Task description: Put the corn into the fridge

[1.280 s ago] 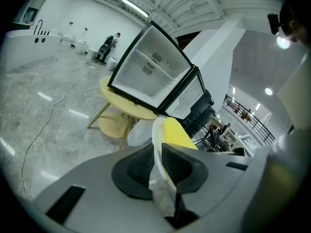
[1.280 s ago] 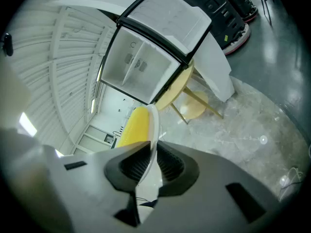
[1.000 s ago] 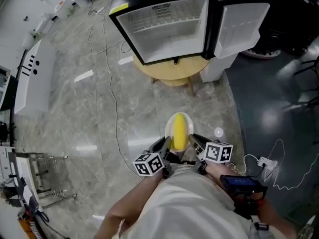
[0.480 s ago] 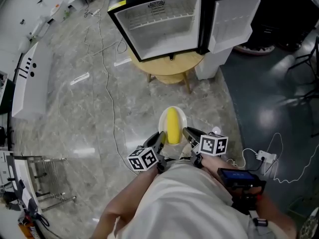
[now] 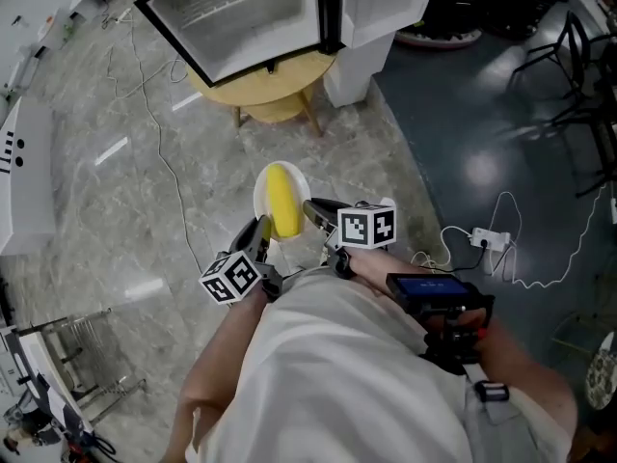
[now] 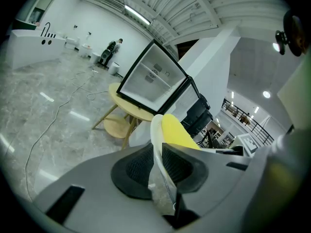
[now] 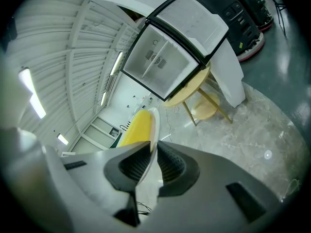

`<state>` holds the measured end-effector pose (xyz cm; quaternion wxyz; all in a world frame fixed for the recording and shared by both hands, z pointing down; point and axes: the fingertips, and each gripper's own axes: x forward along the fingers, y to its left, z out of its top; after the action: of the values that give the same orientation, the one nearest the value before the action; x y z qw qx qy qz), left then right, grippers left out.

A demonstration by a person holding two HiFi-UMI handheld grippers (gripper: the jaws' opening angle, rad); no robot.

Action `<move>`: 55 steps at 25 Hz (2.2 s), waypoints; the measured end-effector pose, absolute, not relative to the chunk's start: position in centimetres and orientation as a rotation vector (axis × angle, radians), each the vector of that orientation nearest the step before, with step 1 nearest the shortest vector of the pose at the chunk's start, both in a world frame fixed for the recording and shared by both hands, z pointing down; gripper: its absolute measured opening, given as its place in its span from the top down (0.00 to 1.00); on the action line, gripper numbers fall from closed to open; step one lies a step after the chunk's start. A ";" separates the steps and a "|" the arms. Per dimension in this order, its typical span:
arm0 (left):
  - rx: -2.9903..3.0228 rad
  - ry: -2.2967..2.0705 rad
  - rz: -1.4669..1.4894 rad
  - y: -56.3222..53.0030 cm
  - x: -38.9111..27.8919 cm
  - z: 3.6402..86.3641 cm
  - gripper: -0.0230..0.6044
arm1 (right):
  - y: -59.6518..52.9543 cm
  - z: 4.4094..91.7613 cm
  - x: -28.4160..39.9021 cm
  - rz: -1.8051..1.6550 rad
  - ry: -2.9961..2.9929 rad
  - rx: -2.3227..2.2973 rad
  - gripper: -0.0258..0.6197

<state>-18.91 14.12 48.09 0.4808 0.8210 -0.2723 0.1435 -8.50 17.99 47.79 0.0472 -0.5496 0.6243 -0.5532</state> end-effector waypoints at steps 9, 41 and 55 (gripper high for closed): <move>2.016 -0.665 0.346 14.4 -19.8 47.7 0.87 | 18.3 47.4 -9.5 -1.686 1.905 -1.681 0.88; 2.018 -0.666 0.334 13.9 -19.4 47.6 0.87 | 17.8 47.4 -9.2 -1.699 1.901 -1.667 0.88; 2.022 -0.653 0.354 13.5 -17.5 48.0 0.87 | 17.7 47.8 -7.3 -1.707 1.876 -1.670 0.88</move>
<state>-17.50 13.50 47.96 0.4739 0.8266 -0.2668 0.1446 -7.31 17.65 47.77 0.0523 -0.5492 0.6169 -0.5614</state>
